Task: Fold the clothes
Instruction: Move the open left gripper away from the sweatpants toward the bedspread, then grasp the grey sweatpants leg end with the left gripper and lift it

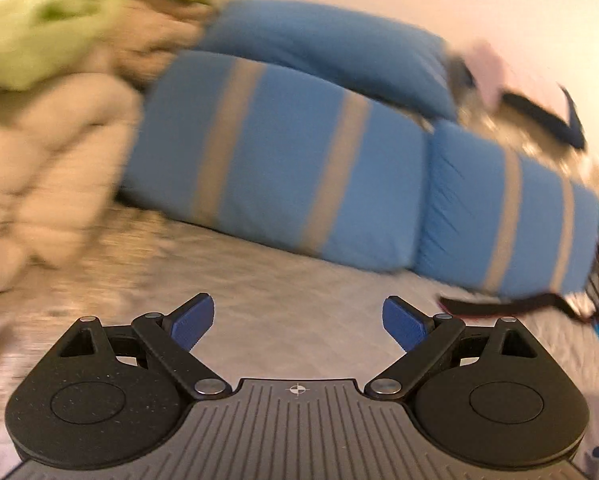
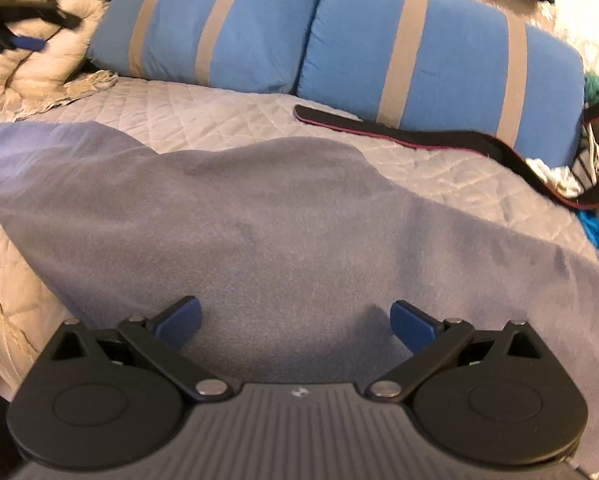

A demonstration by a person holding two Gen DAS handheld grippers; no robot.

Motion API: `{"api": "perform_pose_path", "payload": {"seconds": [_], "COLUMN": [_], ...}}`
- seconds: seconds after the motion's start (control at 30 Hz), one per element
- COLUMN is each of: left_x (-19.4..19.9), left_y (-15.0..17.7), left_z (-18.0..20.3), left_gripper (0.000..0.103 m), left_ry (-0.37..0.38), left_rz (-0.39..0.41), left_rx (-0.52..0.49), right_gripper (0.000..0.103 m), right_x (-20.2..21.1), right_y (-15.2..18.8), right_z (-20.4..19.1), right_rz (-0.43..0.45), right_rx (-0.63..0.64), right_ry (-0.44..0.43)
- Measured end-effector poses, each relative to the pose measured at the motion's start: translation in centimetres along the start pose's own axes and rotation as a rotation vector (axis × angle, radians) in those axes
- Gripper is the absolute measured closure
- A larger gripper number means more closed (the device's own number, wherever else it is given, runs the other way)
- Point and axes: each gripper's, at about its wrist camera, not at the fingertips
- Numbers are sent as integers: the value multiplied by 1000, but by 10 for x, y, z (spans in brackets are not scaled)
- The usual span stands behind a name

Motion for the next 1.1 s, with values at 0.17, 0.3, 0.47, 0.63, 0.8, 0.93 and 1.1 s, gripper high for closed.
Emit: {"api": "perform_pose_path", "payload": {"seconds": [0.17,0.3,0.47,0.63,0.8,0.93,1.1], "left_x": [60,78,79,80,53,45,38], "left_y": [18,53,97,142,152,151,149], "left_z": [-87,-133,-168,-204,-201,-199,-202], "left_gripper": [10,10,11,11,12,13,13], "left_ry": [-65,-21,76,175,228,217,231], "left_rz": [67,124,166,207,183,219,231], "left_rx": [288,539,786,1033,1083,1089,1111], "right_gripper": [0,0,0,0,0,0,0], "right_x": [1,1,1,1,0,0,0], "right_y": [3,4,6,8,10,11,13], "right_z": [3,2,0,-1,2,3,2], "right_rz": [11,22,37,51,58,60,68], "right_rx": [-12,-8,-2,-2,-15,-23,-28], "right_ry": [-8,-6,1,4,-5,-9,-6]}}
Point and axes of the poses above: each gripper's, at about its wrist camera, not at the fingertips, and x roughly against the way its jaws point, z to its right, y to its underside, and after that the axes turned 10 degrees about y, right-handed
